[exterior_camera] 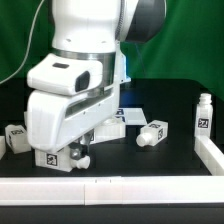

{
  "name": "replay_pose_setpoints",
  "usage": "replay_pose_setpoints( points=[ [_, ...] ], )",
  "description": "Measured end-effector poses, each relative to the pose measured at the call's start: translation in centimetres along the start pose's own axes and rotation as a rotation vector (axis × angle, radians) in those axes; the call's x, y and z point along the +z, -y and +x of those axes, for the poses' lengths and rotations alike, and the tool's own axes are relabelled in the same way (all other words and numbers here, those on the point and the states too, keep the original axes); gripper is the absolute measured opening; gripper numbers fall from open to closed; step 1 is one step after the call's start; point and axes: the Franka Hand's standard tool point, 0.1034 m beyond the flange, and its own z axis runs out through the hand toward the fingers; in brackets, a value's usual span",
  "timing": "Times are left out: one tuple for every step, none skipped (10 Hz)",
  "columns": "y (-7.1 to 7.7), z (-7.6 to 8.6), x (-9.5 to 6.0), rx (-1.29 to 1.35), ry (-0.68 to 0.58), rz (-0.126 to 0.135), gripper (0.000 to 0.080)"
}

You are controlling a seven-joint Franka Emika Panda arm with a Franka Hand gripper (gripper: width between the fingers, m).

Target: Assemble one leg

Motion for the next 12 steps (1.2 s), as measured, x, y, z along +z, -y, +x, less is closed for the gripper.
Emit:
replay_pose_setpoints(
  points=[
    [-0.5,-0.4,0.1,-0.013,-0.001,-0.002,0.0001],
    [-0.8,-0.8,0.3,-0.021,0.001,-0.001,0.0001],
    [-0.9,-1.0,0.5,-0.018,0.004,0.001,0.0001],
    [-0.9,-1.0,0.6,-0.019,0.004,0.002,0.0001],
    [-0.8,-1.0,0.6,-0.019,0.004,0.002,0.0001],
    [-0.8,-1.0,0.6,-0.019,0.004,0.002,0.0017],
    [-0.8,-0.7,0.5,-0.014,0.003,0.001,0.0017],
    [-0.2,0.2,0.1,0.010,0.000,-0.002,0.0204],
    [1.4,1.2,-0.4,0.059,-0.008,-0.008,0.0381],
    [3.6,2.0,-0.6,0.109,-0.016,-0.009,0.0381],
    [5.5,2.8,-1.0,0.173,-0.022,-0.011,0.0559],
    [6.6,3.9,-1.5,0.191,-0.026,-0.013,0.0621]
  ],
)
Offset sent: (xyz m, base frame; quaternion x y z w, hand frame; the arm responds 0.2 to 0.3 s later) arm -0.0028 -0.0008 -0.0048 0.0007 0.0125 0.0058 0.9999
